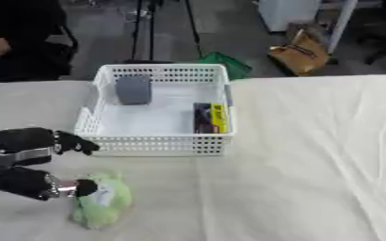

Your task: Pick up objects on the table and place them in the box.

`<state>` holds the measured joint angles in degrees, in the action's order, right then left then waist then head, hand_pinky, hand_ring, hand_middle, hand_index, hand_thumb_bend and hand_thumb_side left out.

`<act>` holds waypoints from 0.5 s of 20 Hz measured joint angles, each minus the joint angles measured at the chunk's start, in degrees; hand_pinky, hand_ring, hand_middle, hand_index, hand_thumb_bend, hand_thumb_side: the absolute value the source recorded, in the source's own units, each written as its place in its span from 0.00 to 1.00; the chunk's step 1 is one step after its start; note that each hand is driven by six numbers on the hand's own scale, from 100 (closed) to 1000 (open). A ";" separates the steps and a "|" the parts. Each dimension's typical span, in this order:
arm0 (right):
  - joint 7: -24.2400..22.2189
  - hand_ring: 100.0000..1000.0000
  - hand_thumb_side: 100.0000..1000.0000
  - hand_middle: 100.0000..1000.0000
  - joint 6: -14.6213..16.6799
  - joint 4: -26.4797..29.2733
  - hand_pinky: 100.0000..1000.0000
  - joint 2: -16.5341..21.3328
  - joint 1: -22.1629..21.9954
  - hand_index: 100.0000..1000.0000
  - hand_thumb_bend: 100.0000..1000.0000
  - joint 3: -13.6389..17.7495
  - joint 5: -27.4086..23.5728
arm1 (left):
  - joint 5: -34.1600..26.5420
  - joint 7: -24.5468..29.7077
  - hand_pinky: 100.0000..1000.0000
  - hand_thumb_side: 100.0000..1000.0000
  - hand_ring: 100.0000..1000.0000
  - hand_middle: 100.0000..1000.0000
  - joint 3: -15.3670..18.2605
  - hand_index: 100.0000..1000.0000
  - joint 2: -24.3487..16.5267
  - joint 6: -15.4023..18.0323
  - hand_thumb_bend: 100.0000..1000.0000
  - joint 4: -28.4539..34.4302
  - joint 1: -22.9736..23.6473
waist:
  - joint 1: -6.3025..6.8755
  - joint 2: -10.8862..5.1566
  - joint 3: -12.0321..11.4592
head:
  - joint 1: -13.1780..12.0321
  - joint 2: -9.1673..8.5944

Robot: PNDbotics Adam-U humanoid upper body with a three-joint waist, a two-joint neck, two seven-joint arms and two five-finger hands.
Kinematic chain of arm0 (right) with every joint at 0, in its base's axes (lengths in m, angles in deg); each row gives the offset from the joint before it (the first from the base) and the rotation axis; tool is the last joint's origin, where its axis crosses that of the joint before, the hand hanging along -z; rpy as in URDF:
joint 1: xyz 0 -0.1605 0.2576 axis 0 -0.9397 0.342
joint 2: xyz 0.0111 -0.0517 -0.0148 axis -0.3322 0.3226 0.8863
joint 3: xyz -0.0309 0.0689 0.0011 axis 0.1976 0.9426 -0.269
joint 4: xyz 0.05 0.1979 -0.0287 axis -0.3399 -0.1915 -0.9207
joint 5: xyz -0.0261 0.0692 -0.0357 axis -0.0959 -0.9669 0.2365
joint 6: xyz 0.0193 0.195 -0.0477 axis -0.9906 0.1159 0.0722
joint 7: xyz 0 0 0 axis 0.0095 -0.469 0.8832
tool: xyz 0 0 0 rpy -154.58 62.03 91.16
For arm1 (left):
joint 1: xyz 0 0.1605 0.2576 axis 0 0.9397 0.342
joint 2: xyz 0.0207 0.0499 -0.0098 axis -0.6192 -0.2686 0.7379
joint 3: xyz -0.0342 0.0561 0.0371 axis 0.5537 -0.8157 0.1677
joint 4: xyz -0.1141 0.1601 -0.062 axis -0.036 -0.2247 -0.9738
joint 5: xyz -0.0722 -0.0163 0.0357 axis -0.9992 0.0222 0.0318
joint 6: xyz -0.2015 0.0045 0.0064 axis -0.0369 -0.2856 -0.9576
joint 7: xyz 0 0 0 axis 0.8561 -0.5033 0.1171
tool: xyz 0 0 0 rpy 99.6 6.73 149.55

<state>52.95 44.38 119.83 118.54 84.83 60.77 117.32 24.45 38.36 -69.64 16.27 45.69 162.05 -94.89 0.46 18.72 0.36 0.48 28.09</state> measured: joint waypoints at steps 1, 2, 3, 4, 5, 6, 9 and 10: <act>0.01 0.86 1.00 0.84 0.01 0.00 0.77 -0.03 0.08 0.83 0.00 -0.03 -0.01 | 0.47 0.73 0.81 0.96 0.92 0.85 0.00 1.00 0.00 0.16 0.53 0.06 0.01 | -0.01 0.00 0.01 | -0.01 -0.02; 0.01 0.86 1.00 0.84 0.02 0.00 0.77 -0.08 0.14 0.83 0.00 -0.09 -0.02 | 0.94 1.47 0.82 0.95 0.92 0.85 0.00 1.00 0.00 0.32 0.56 0.08 0.01 | -0.03 0.01 0.01 | -0.01 -0.07; 0.03 0.86 1.00 0.84 0.04 0.00 0.77 -0.13 0.18 0.83 0.00 -0.15 -0.03 | 1.43 2.23 0.82 0.96 0.92 0.85 -0.04 1.00 0.00 0.46 0.56 0.08 0.02 | -0.06 0.01 0.04 | -0.02 -0.15; 0.08 0.86 1.00 0.84 0.08 0.00 0.77 -0.14 0.20 0.83 0.00 -0.18 -0.04 | 1.96 3.02 0.82 0.96 0.93 0.85 -0.18 1.00 0.00 0.60 0.56 0.04 0.04 | -0.10 0.01 0.12 | -0.03 -0.17; 0.13 0.86 1.00 0.84 0.12 0.00 0.77 -0.20 0.20 0.83 0.00 -0.22 -0.08 | 2.49 3.79 0.82 0.97 0.93 0.85 -0.35 1.00 0.00 0.77 0.56 -0.02 0.07 | -0.13 0.01 0.20 | -0.05 -0.18; 0.18 0.86 1.00 0.84 0.15 0.00 0.77 -0.31 0.20 0.83 0.00 -0.26 -0.16 | 2.99 4.49 0.82 0.97 0.92 0.85 -0.45 1.00 0.00 0.92 0.56 -0.05 0.10 | -0.14 0.02 0.26 | -0.09 -0.19; 0.34 0.86 1.00 0.84 0.14 0.00 0.77 -0.44 0.22 0.83 0.00 -0.28 -0.43 | 4.28 6.09 0.81 0.97 0.92 0.85 -0.91 1.00 0.03 1.39 0.56 -0.42 0.10 | -0.14 0.02 0.27 | -0.21 -0.43; 0.37 0.86 1.00 0.84 0.13 0.00 0.77 -0.45 0.24 0.83 0.00 -0.28 -0.47 | 4.71 6.50 0.81 0.97 0.92 0.85 -1.10 1.00 0.08 1.53 0.56 -0.60 0.10 | -0.14 0.03 0.28 | -0.24 -0.46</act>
<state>53.32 44.51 119.83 118.09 85.07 60.49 116.86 29.15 44.85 -70.74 16.36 47.22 161.44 -94.80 0.32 18.74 0.65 0.24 27.62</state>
